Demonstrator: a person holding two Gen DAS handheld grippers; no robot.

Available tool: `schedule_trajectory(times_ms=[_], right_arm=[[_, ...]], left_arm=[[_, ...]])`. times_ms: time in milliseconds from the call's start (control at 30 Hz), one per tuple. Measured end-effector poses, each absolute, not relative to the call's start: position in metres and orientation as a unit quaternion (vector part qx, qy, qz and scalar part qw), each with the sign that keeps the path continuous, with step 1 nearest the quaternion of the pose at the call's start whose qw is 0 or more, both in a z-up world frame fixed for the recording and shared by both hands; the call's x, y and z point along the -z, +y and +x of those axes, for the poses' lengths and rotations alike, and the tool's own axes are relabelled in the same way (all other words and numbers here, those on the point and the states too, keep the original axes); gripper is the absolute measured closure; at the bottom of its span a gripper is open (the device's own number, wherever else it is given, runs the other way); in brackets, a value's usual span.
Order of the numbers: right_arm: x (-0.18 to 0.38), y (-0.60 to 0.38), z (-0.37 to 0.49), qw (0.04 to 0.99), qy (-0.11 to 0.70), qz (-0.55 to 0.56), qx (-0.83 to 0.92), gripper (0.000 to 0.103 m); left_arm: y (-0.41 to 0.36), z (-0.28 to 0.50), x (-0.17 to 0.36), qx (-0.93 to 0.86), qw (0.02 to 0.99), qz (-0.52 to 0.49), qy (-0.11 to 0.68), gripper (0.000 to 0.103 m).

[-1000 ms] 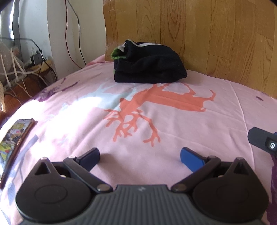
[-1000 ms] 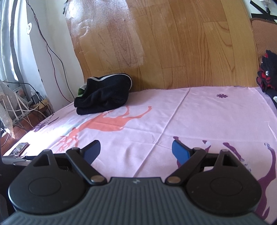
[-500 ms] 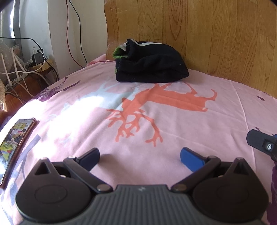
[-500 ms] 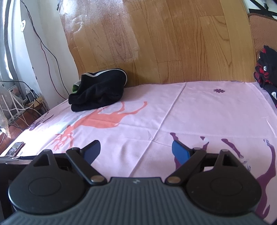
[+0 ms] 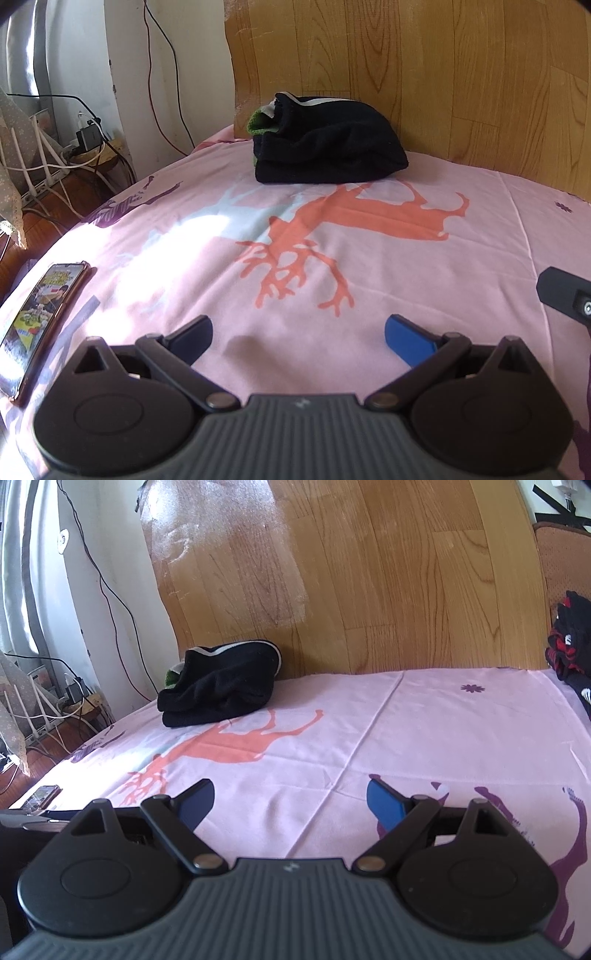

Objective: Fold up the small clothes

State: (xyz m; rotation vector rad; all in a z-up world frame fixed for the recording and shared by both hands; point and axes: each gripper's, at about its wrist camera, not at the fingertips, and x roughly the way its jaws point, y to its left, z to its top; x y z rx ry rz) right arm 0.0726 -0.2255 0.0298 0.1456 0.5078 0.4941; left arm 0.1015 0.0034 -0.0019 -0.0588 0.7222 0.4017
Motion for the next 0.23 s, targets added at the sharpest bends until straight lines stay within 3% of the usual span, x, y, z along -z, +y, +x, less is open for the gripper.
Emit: schedule_trajectory(times_ms=[233], right_arm=[[-0.0308, -0.2237, 0.0694, 0.937, 0.237, 0.065, -0.248, 0.011]], left_arm=[[0.0057, 0.1017, 0.0026, -0.179, 0.918, -0.031, 0.352, 0.0]])
